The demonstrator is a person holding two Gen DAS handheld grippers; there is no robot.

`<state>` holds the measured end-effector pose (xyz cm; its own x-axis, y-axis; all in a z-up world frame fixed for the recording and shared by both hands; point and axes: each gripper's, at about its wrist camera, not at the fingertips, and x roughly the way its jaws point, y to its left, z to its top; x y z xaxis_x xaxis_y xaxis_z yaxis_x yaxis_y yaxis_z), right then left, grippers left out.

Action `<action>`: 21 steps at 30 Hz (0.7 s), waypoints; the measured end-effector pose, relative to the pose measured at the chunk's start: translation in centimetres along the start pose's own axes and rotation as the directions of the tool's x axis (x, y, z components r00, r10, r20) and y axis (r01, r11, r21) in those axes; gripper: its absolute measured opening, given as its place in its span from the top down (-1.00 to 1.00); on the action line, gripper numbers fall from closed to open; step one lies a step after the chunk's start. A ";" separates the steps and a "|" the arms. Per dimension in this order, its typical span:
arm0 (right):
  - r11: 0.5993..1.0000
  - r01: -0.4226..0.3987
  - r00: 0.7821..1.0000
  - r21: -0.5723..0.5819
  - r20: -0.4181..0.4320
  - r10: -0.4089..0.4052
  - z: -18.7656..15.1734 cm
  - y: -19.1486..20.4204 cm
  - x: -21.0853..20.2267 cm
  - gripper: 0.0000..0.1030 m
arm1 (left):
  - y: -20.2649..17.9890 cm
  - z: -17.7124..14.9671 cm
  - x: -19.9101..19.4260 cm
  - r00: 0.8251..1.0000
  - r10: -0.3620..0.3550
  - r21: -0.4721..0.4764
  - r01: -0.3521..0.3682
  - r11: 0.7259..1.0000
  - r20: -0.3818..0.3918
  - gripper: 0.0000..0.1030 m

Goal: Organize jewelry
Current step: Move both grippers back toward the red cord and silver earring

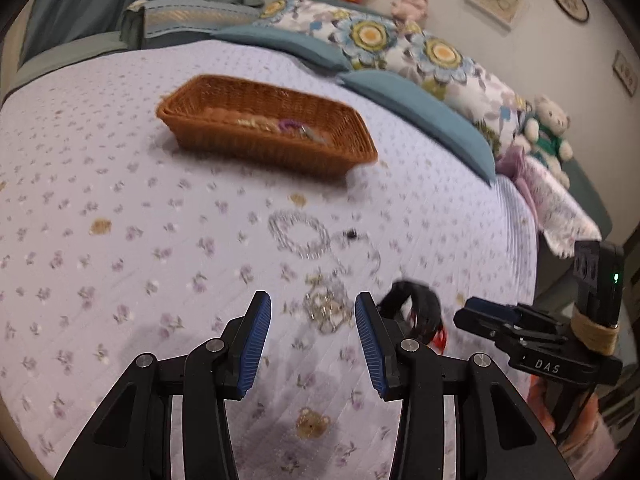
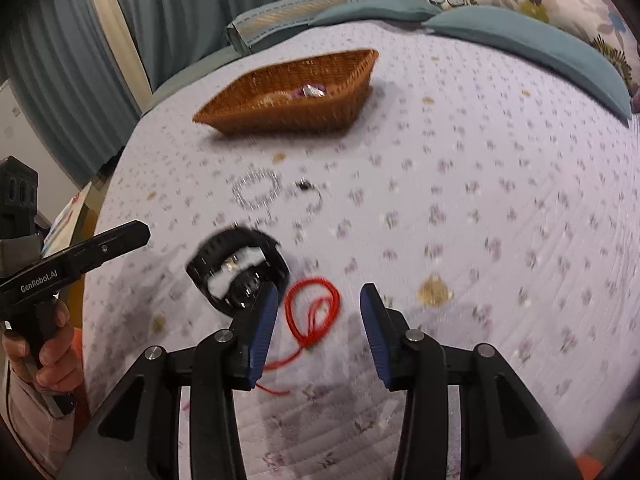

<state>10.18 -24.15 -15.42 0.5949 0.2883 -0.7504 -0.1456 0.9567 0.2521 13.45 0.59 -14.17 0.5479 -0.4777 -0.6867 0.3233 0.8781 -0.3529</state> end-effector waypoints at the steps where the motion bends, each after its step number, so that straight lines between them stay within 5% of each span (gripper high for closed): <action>1: 1.000 -0.003 1.000 0.002 -0.005 0.003 -0.4 -0.1 0.2 0.10 | -0.1 -0.1 0.3 1.000 -0.006 0.008 0.006 1.000 -0.009 0.12; 12: 0.999 0.030 0.999 -0.036 -0.033 -0.031 -1.2 0.3 2.3 -0.03 | -0.1 -1.8 3.7 0.995 -0.017 0.043 0.022 0.999 -0.097 0.12; 21: 0.988 0.104 0.994 -0.115 -0.025 -0.108 -1.5 1.7 3.2 -0.04 | -1.1 -1.0 6.3 0.990 0.058 0.114 -0.043 0.993 -0.126 0.12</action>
<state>10.67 -21.57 -18.28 0.5874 0.1846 -0.7880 -0.1731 0.9798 0.1005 15.74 -3.38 -18.72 0.4637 -0.4187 -0.7808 0.3850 0.8890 -0.2481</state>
